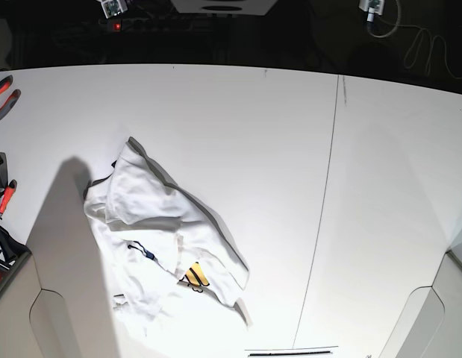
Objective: Layout the t-shirt on the table in an organized manner, then fold the t-shirt properly
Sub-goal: 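Raise both arms from rest toward the crumpled white t-shirt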
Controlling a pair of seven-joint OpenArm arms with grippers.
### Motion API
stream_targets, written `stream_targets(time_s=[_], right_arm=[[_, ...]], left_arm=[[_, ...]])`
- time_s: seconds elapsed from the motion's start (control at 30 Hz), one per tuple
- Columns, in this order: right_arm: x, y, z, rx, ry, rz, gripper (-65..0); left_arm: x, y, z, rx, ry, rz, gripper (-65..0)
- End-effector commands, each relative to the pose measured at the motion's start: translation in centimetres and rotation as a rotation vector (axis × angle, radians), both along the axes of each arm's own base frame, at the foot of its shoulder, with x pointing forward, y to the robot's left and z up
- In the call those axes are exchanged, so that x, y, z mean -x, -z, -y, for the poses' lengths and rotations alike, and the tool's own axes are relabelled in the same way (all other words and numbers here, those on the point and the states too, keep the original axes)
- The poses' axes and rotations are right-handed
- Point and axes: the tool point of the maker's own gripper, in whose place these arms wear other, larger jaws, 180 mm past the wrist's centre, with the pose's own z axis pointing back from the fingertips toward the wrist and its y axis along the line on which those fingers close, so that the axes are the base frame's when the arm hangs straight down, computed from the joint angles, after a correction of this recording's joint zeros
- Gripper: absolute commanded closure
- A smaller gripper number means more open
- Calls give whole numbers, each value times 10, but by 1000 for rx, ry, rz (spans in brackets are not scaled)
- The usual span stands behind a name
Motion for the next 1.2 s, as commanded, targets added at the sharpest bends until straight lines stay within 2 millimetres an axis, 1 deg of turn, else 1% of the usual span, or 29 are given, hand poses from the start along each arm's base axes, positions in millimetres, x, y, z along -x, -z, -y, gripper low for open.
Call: stream_targets(time_s=[0.0, 0.13, 0.2, 0.3, 0.4, 0.5, 0.6, 0.77, 0.83, 0.93, 1.03, 1.1, 1.13, 1.17], right_arm=[[2, -14, -2, -23, -18, 25, 0], [-4, -58, -1, -17, -47, 99, 0], [-13, -78, -1, -9, -69, 138, 0], [-33, -108, 3, 0, -83, 213, 0], [-58, -131, 12, 23, -65, 285, 0], [-87, -151, 25, 57, -50, 374, 0], [-117, -166, 41, 103, -33, 464, 0], [-169, -190, 70, 185, 9, 613, 0], [-192, -200, 77, 208, 27, 672, 0], [-226, -215, 83, 224, 58, 746, 0], [-256, -230, 83, 225, 106, 815, 0], [-273, -240, 80, 218, 142, 873, 0], [-280, -244, 78, 214, 164, 896, -28], [-287, -247, 77, 211, 188, 910, -73]], left_arm=[[-4, -16, -9, -17, 14, 36, 0], [-27, -66, -32, -60, 20, 110, 0], [-42, -91, -40, -66, 35, 144, 0], [-65, -123, -43, -60, 78, 196, 0], [-89, -152, -39, -41, 128, 252, 0], [-115, -182, -25, 4, 213, 352, 0], [-143, -207, -14, 27, 254, 463, 0], [-188, -232, -9, 39, 251, 622, 0], [-204, -242, -9, 31, 252, 679, 0], [-224, -255, -6, 30, 259, 752, 0], [-238, -261, 8, 64, 281, 797, 0], [-246, -261, 22, 92, 308, 814, -65], [-250, -259, 29, 101, 325, 819, -95], [-254, -258, 37, 109, 342, 824, -116]])
